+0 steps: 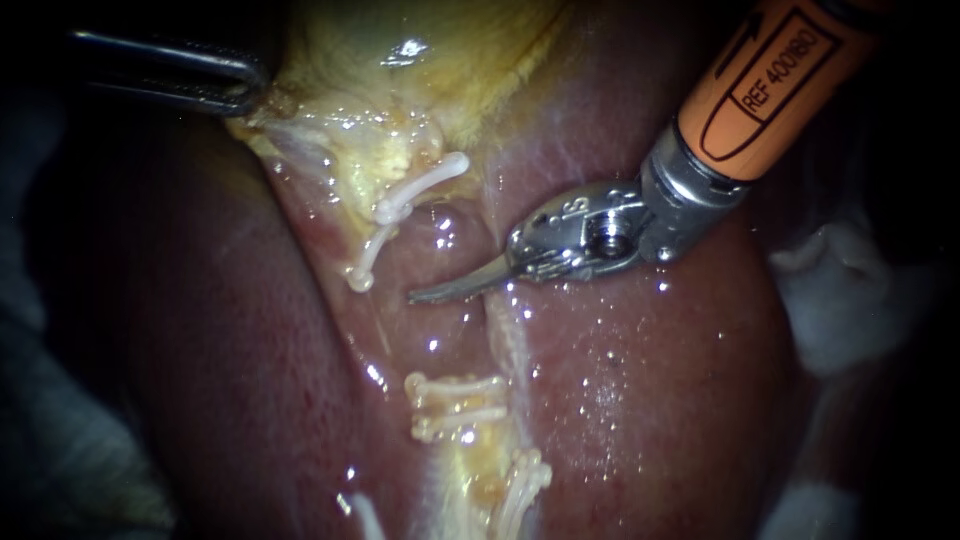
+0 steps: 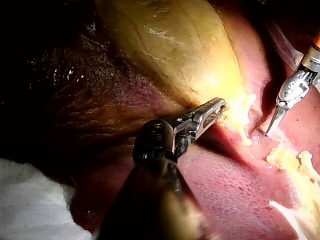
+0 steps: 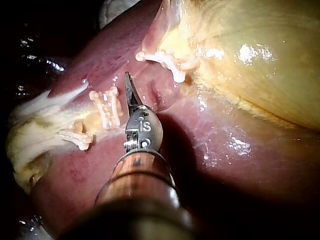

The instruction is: Go back from the cut right tube

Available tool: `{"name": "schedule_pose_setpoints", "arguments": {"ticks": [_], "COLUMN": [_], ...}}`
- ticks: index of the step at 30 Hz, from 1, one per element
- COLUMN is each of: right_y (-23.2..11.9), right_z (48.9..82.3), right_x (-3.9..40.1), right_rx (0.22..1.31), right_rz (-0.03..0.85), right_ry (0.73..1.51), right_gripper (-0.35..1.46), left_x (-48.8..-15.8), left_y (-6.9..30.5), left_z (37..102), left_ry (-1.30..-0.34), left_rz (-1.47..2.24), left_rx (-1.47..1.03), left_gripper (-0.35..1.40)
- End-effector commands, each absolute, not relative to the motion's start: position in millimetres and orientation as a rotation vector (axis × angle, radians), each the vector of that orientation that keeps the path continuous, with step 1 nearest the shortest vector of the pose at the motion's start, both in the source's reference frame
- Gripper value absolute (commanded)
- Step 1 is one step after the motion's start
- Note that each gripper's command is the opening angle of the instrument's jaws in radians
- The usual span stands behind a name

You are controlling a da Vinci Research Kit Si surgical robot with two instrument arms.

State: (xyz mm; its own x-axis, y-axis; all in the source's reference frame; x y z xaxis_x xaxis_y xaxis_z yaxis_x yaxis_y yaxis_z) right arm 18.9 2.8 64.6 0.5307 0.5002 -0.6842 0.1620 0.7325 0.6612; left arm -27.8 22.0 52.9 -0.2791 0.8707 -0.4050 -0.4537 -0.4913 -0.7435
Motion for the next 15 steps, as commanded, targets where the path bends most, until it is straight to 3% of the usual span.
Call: {"name": "schedule_pose_setpoints", "arguments": {"ticks": [1,2,4,7,12,15], "right_y": [2.7,2.7,2.6,2.6,2.4,2.2], "right_z": [64.4,64.4,64.3,64.3,64.3,64.1], "right_x": [19.0,19.1,19.3,19.6,19.4,18.4], "right_rx": [0.772,0.779,0.781,0.733,0.719,0.681], "right_rz": [0.226,0.228,0.218,0.24,0.257,0.279], "right_ry": [1.009,1.007,1.009,1.018,1.02,1.021], "right_gripper": [-0.35,-0.35,0.34,1.05,1.25,1.28], "left_x": [-27.8,-27.8,-27.8,-27.7,-27.7,-27.6], "left_y": [22.0,22.0,22.0,22.1,22.1,22.1], "left_z": [53.0,53.0,53.0,53.0,53.1,53.0], "left_ry": [-0.629,-0.629,-0.63,-0.63,-0.63,-0.63], "left_rz": [1.888,1.888,1.888,1.888,1.888,1.888], "left_rx": [-1.026,-1.026,-1.026,-1.026,-1.027,-1.026], "left_gripper": [-0.35,-0.35,-0.35,-0.35,-0.35,-0.35]}}
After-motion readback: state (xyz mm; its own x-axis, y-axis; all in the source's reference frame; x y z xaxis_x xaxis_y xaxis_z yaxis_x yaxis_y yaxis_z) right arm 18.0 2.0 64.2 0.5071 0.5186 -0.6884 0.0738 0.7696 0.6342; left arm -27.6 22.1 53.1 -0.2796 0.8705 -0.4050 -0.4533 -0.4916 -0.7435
